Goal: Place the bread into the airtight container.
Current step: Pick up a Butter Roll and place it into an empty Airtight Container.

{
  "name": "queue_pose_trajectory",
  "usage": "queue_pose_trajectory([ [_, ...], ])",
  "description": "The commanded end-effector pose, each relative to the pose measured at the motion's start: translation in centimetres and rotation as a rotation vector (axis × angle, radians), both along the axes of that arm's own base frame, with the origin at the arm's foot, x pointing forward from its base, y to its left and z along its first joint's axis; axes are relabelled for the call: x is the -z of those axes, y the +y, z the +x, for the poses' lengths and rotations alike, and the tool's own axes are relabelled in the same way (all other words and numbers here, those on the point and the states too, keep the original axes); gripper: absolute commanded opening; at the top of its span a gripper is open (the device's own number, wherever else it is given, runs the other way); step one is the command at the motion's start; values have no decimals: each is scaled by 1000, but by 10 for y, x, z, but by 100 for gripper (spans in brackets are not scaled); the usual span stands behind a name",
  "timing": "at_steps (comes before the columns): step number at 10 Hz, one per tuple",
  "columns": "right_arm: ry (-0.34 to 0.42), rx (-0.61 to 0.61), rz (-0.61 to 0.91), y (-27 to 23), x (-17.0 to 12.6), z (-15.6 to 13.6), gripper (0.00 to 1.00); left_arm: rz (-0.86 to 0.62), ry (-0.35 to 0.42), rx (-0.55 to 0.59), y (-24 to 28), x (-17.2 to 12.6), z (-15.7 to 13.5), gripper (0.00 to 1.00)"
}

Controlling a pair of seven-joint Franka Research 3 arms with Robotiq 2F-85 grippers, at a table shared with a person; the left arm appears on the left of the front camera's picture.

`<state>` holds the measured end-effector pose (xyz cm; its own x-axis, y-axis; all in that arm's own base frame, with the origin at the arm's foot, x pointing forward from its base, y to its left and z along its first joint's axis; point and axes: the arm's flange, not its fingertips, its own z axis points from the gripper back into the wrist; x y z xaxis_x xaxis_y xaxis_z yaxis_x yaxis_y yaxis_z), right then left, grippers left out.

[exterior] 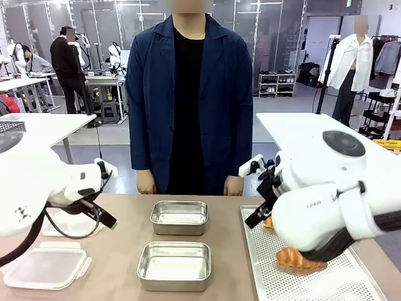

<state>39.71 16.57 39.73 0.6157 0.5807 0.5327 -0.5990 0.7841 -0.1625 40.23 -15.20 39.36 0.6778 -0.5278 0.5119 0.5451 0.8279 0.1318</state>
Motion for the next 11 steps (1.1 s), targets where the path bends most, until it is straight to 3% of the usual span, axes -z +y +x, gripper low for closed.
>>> queue_pose_trajectory([
  [1, 10, -11, 32, -29, -67, 6, 100, -25, 11, -1, 15, -68, -1, 100],
  [3, -10, 20, 75, -68, -150, -4, 100, -101, -7, 20, 43, -155, -12, 100],
  [5, -35, 68, 92, -114, -210, -32, 100, -146, 0, 37, 69, -215, -39, 100],
  [6, 2, 51, 117, -139, -235, -55, 100, -173, 1, 40, 87, -243, -59, 100],
  [7, 26, 24, 141, -159, -255, -79, 100, -191, 5, 24, 105, -266, -77, 100],
  [8, 28, 7, 146, -180, -273, -106, 100, -166, 72, 32, 123, -280, -96, 100],
  [11, -8, 8, 166, -226, -295, -176, 100, -180, 28, 37, 168, -306, -152, 100],
])
